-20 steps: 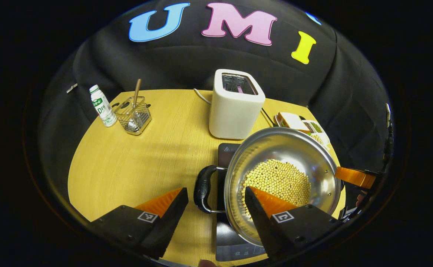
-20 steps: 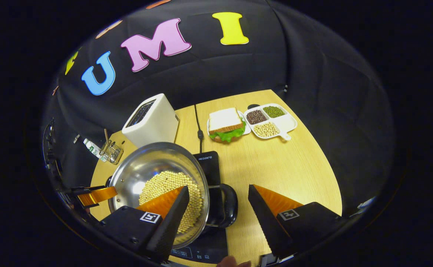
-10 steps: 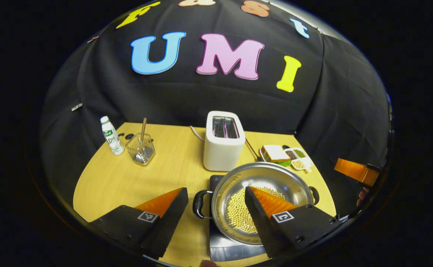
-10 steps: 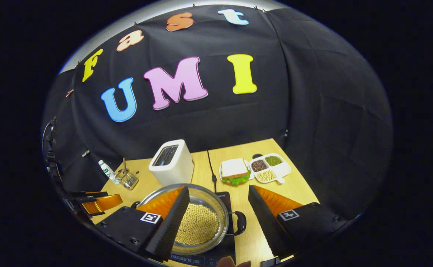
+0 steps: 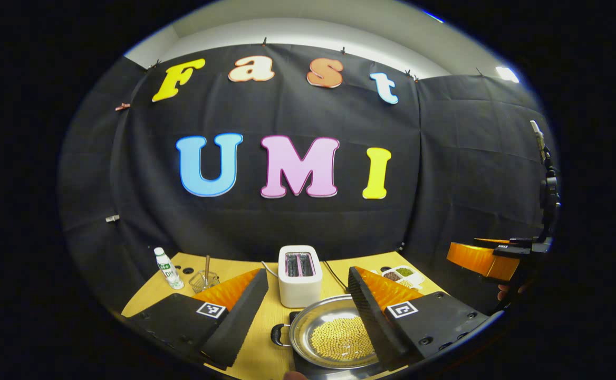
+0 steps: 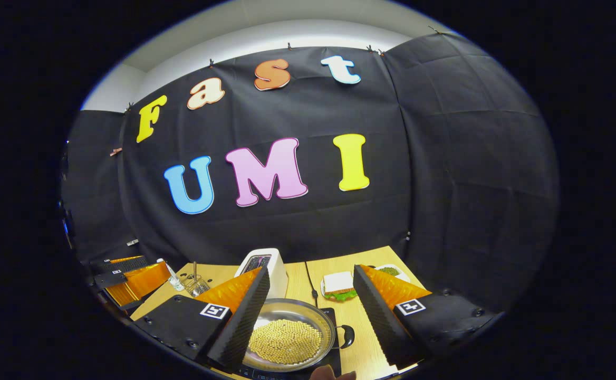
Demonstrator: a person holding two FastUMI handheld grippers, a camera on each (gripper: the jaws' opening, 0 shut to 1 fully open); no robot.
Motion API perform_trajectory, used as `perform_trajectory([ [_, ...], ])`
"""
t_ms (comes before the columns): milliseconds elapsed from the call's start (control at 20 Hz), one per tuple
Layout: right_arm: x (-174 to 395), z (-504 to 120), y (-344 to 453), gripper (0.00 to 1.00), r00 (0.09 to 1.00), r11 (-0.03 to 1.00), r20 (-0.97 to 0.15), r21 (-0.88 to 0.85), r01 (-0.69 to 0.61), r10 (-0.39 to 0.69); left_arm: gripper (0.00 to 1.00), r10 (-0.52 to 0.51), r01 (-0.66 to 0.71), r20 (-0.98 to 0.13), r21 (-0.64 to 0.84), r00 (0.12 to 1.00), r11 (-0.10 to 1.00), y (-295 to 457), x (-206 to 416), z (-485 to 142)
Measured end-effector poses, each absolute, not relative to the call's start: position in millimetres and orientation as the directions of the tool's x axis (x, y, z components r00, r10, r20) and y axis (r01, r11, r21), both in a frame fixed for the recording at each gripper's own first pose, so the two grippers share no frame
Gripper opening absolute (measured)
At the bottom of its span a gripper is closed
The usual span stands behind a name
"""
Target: First push the handle of the pot to place it horizontally, then grasp the pot with both hands and set it on the induction cooktop.
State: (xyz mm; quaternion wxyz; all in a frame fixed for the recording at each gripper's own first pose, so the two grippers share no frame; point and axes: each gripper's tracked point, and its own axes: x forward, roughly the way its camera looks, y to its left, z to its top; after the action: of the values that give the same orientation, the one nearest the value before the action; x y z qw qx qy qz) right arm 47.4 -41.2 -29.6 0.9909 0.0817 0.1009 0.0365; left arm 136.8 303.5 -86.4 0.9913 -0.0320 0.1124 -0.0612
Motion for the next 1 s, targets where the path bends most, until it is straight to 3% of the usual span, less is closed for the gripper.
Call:
perform_trajectory([
  [450,11.6,11.1,-57.2,0.98,0.999,0.995,-0.033,0.100,-0.019,0.023,0.95,-0.120,0.115,-0.121,-0.050,0.985,0.992,299.9,110.0,-47.5],
  [1000,10.2,2.3,-58.2,0.98,0.998,0.994,-0.064,0.107,-0.004,0.011,0.95,-0.125,0.121,-0.146,-0.036,0.981,0.992,304.1,117.1,-49.3],
])
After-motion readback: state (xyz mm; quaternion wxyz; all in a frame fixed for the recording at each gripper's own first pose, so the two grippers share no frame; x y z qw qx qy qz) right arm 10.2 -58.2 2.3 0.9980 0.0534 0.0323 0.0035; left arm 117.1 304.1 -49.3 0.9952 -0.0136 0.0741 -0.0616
